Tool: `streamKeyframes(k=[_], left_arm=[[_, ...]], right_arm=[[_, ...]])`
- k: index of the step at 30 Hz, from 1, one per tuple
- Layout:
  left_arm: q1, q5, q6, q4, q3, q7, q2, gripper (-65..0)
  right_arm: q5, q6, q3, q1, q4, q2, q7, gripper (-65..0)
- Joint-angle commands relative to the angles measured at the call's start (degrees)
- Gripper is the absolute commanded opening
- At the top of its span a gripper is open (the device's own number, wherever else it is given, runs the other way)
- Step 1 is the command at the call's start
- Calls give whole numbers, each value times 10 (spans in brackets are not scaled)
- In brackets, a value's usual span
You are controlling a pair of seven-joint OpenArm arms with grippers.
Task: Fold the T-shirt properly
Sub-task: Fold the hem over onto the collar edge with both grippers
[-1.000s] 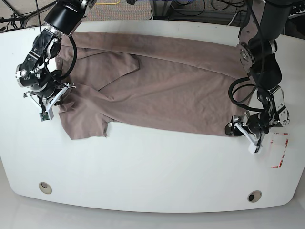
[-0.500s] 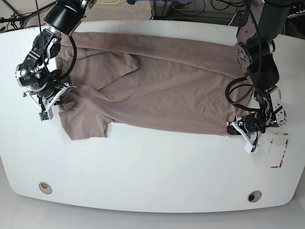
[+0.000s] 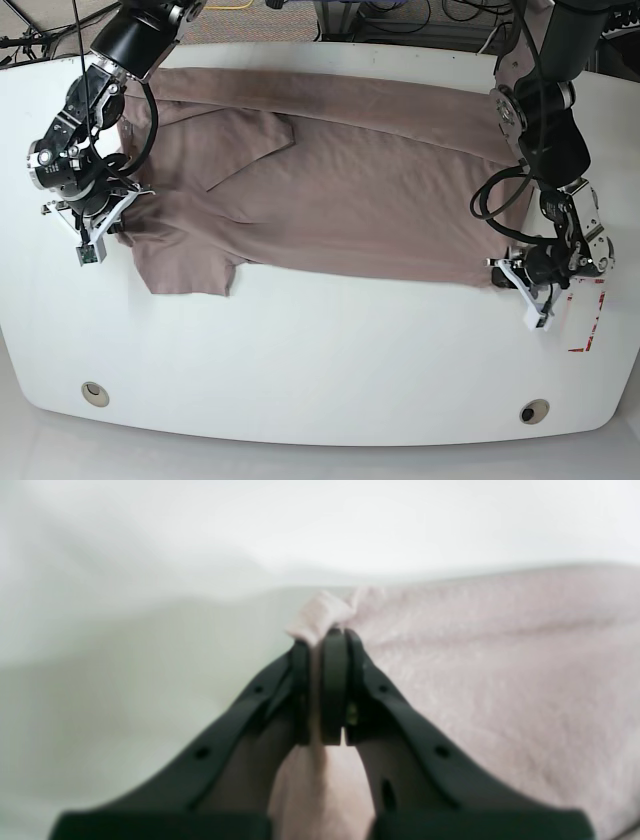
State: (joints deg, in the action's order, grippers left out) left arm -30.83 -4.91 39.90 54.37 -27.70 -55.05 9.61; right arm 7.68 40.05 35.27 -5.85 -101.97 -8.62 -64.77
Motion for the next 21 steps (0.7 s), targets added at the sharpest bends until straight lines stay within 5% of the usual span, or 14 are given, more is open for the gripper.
streamKeyframes(k=[1,21], left_arm=[[10,-9,1,82,0,-24,7,-650],[160,-9,1,345,-6,-113,20,-650]], right_arm=[[4,-1,3,-11,-28,-10,2,-650],[4,-1,4,84,-114,16,-32,-650]])
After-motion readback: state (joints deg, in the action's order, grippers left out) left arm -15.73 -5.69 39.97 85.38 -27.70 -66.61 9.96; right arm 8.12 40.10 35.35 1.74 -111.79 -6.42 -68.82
